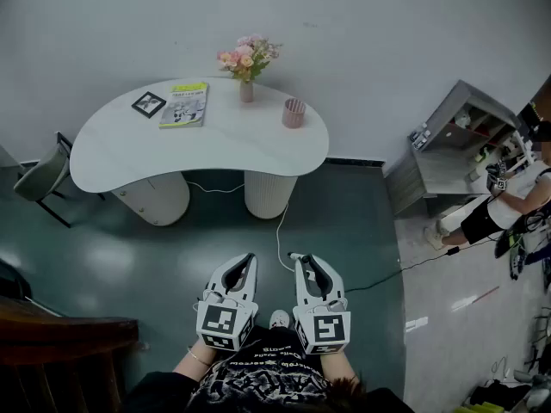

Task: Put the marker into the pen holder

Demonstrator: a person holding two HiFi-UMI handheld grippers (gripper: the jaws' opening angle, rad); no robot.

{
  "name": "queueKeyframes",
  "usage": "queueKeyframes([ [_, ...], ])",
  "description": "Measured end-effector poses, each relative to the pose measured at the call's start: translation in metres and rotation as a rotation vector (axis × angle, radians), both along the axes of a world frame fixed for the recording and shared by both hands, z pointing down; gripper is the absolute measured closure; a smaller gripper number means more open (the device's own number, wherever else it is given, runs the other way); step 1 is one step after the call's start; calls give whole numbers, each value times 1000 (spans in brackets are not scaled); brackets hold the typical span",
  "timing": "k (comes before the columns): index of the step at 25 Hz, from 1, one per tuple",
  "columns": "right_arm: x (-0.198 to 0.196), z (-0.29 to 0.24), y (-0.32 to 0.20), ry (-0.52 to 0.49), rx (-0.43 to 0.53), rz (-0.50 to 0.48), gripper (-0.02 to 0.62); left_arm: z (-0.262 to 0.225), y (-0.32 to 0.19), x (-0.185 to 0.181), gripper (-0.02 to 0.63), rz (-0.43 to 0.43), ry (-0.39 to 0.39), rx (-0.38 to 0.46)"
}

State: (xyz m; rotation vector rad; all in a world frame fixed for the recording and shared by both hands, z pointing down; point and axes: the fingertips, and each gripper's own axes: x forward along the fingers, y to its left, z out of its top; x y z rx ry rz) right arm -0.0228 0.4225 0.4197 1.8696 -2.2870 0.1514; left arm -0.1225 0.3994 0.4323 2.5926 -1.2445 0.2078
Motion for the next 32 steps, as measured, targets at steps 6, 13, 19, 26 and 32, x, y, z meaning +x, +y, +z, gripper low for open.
queueKeyframes([
  [6,-8,4,-8,-42,-8,20,503,5,-8,-14,583,8,5,-17],
  [13,-28,7,-20,-48,-7,6,503,13,-15,-27,583,47,13,-19],
  [19,-16,5,-22,-138,16,63,503,33,-6,-31,583,73,-14,-48],
  [26,0,11,-46,-121,40,58,503,32,-20,-28,583,65,-33,-14],
  [32,22,18,-94,-46,37,15,503,26,-58,-25,583,-23,-49,-15],
])
